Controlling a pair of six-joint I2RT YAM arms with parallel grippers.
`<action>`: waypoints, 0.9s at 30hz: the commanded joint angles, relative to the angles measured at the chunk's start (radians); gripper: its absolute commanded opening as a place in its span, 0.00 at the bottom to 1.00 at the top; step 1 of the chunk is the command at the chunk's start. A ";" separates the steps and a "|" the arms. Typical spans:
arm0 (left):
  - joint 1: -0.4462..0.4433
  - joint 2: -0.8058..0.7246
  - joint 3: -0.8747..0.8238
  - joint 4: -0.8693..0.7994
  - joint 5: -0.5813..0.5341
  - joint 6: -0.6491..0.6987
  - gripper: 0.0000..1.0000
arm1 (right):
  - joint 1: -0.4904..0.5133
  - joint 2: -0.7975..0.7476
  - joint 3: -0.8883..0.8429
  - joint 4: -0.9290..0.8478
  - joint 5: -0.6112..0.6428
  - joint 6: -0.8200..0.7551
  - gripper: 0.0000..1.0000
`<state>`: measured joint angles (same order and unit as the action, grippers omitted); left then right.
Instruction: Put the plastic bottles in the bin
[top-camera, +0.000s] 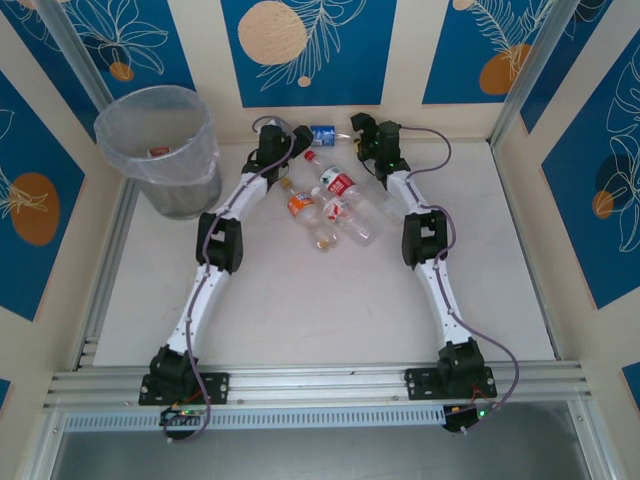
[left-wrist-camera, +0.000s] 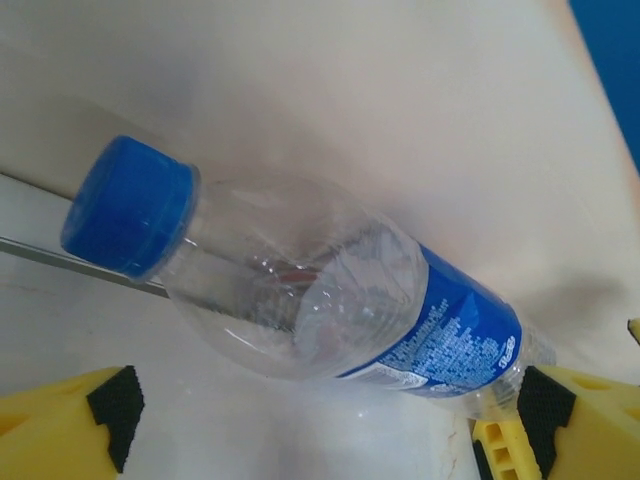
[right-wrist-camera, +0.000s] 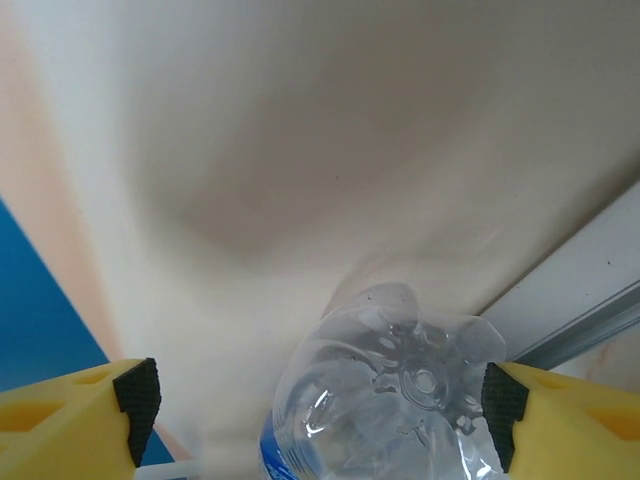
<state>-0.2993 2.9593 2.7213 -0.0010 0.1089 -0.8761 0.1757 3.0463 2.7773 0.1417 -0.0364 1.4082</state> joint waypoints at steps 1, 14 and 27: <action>0.037 0.060 0.027 0.064 -0.010 0.020 0.88 | 0.051 0.048 -0.027 -0.151 -0.081 -0.023 0.82; 0.042 0.088 0.037 0.153 0.085 0.084 0.54 | 0.083 0.019 -0.023 -0.225 -0.117 -0.198 0.54; 0.057 -0.039 -0.107 0.124 0.216 0.054 0.95 | 0.127 -0.187 -0.192 -0.311 -0.307 -0.480 0.39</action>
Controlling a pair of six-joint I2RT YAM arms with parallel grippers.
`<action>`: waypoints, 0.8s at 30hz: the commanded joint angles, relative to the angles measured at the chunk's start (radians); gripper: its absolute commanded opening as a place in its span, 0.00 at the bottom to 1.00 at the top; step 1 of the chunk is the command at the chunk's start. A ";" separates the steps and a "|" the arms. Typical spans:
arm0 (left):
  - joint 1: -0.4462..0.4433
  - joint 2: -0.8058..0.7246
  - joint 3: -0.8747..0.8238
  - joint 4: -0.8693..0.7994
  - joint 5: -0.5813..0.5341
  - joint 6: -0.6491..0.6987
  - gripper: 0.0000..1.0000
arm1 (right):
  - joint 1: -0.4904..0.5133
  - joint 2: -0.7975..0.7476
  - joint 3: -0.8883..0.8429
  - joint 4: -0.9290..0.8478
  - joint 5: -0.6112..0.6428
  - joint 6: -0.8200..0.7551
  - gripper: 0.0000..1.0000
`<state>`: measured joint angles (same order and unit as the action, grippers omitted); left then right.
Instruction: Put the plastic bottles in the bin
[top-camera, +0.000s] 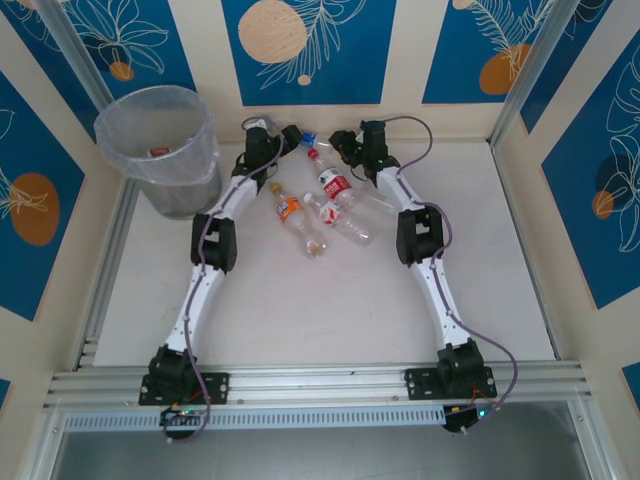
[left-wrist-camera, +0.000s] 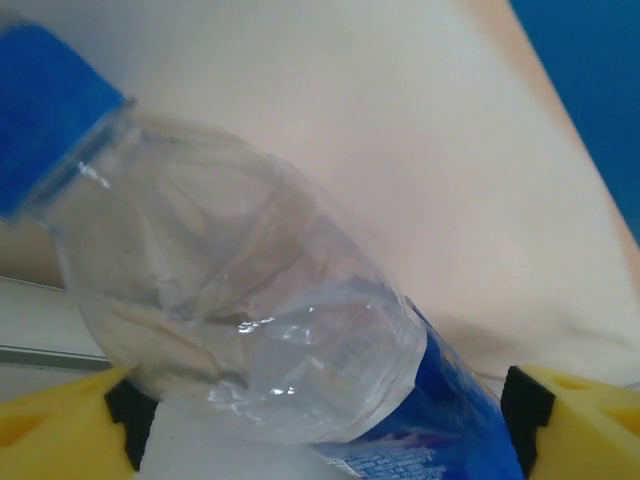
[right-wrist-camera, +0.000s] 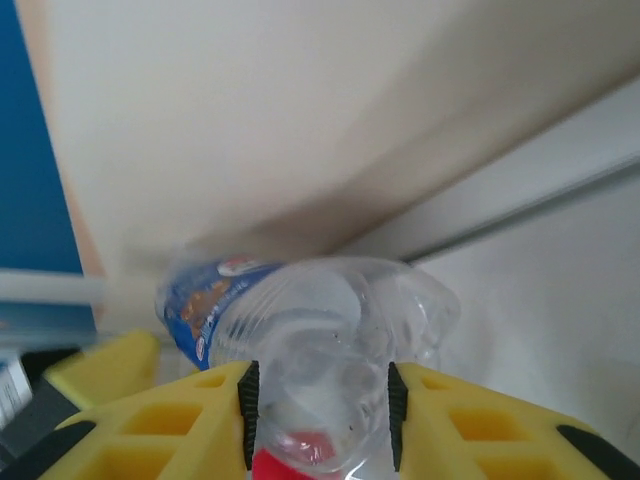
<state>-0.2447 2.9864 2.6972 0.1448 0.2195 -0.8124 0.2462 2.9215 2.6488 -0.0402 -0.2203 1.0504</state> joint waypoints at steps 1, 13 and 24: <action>0.001 -0.101 -0.135 -0.003 0.116 -0.006 0.97 | 0.063 -0.083 -0.088 -0.134 -0.144 -0.141 0.39; 0.000 -0.455 -0.690 0.005 -0.005 -0.042 0.99 | 0.099 -0.403 -0.460 -0.002 -0.197 -0.285 0.48; -0.005 -0.416 -0.524 -0.290 -0.062 -0.023 0.99 | 0.064 -0.142 -0.017 -0.267 -0.035 -0.432 0.78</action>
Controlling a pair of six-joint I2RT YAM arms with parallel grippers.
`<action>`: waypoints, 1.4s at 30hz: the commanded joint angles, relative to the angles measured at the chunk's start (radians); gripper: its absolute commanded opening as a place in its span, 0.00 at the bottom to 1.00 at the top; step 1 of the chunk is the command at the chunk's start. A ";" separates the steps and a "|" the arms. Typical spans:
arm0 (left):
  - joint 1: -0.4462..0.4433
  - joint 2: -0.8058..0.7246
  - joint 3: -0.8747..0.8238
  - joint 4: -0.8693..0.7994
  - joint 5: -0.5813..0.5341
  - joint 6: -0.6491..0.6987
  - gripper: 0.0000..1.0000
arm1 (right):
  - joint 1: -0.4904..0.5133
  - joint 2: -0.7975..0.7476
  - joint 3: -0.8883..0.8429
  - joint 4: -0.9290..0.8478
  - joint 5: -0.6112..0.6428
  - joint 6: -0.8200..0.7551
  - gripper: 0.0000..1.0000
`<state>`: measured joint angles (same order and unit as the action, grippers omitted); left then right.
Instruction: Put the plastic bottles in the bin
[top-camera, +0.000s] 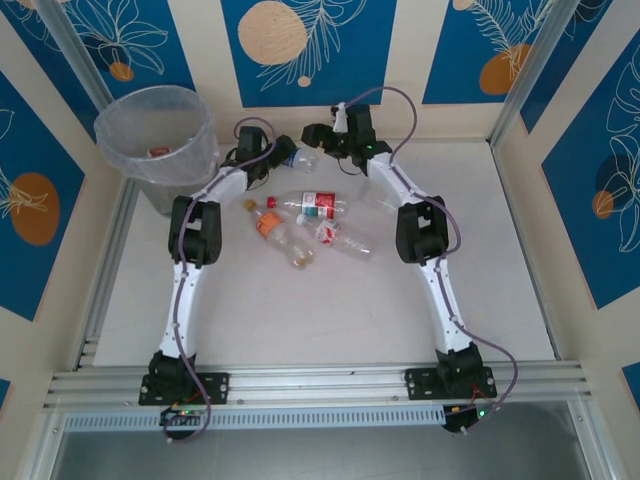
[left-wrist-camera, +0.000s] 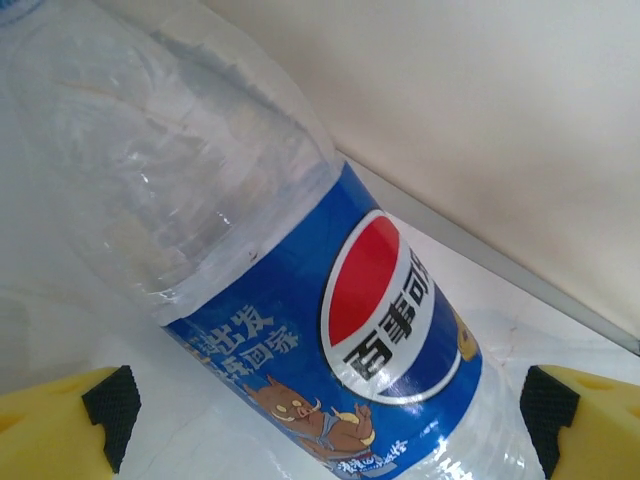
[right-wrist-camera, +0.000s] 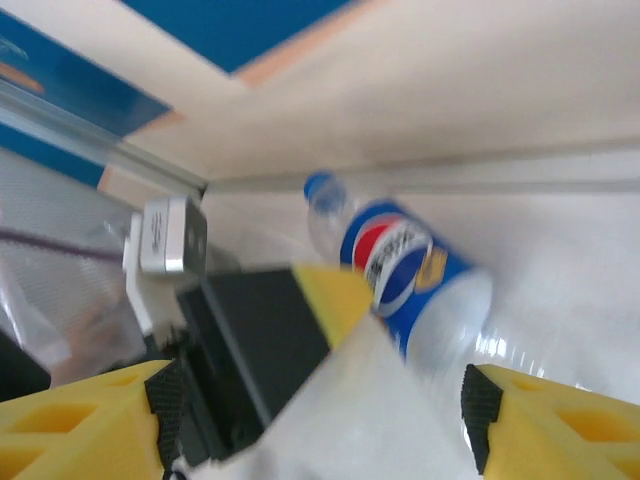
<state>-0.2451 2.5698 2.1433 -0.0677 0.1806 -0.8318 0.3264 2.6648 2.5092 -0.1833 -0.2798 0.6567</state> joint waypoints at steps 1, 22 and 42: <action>-0.005 0.005 0.034 -0.076 -0.018 -0.006 0.99 | -0.022 0.152 0.168 -0.126 0.011 -0.007 0.79; 0.002 0.095 0.199 -0.182 -0.008 0.011 0.99 | 0.051 0.226 0.189 0.140 -0.331 -0.021 0.90; 0.004 0.157 0.372 -0.463 -0.081 0.087 0.69 | 0.081 0.246 0.210 0.091 -0.060 -0.017 0.90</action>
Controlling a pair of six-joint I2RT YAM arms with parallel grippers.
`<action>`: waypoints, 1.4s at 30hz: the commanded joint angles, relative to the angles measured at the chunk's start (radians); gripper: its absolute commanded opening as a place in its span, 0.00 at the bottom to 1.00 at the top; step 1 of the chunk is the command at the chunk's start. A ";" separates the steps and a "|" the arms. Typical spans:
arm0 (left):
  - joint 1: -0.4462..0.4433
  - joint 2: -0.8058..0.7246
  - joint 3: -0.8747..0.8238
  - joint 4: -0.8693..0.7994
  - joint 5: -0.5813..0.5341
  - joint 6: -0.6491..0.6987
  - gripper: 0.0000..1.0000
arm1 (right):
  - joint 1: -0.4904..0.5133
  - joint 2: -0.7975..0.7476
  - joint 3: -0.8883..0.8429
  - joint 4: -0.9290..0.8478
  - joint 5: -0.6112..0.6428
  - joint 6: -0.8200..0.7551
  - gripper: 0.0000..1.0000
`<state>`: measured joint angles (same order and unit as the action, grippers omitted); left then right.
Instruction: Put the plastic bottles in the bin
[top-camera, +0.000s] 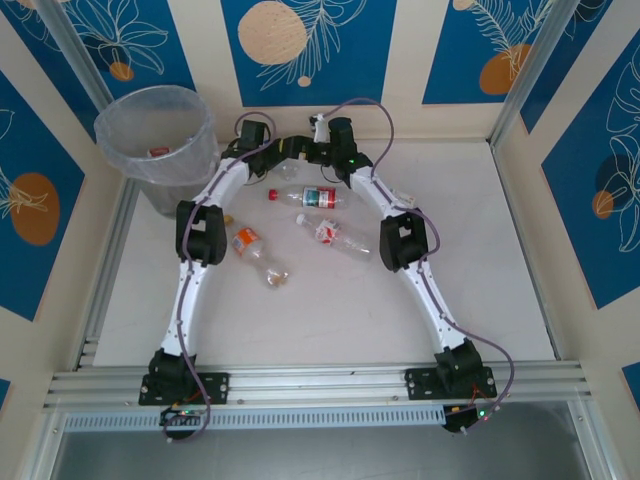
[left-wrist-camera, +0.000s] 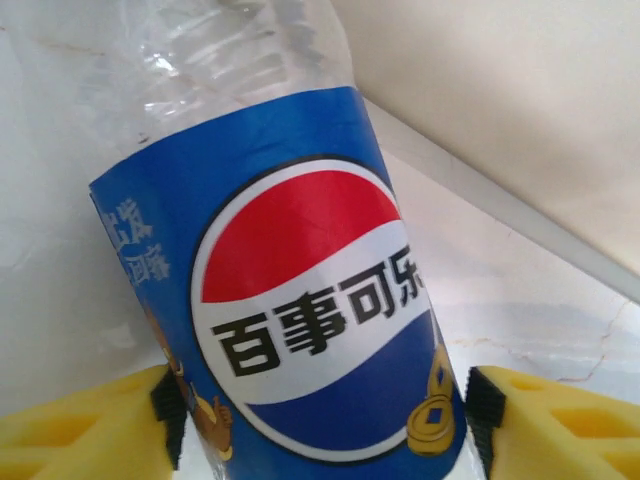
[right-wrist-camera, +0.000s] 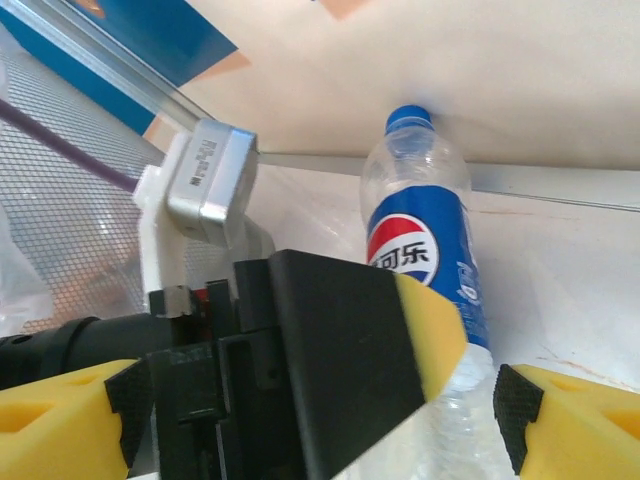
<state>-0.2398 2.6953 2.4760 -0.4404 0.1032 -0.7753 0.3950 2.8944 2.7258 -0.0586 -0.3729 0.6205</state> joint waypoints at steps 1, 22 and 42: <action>-0.001 0.024 0.036 -0.103 -0.015 0.040 0.68 | 0.014 0.006 -0.025 -0.033 0.031 0.018 0.90; -0.015 -0.229 -0.320 -0.136 0.048 0.214 0.70 | 0.007 -0.285 -0.282 -0.129 -0.008 0.009 0.89; -0.046 -0.614 -0.914 -0.140 -0.052 0.254 0.78 | 0.027 -1.078 -1.217 0.060 0.265 -0.124 0.89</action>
<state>-0.2676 2.1212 1.5921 -0.5423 0.0879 -0.5392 0.4149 1.8938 1.5848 -0.0093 -0.1707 0.5373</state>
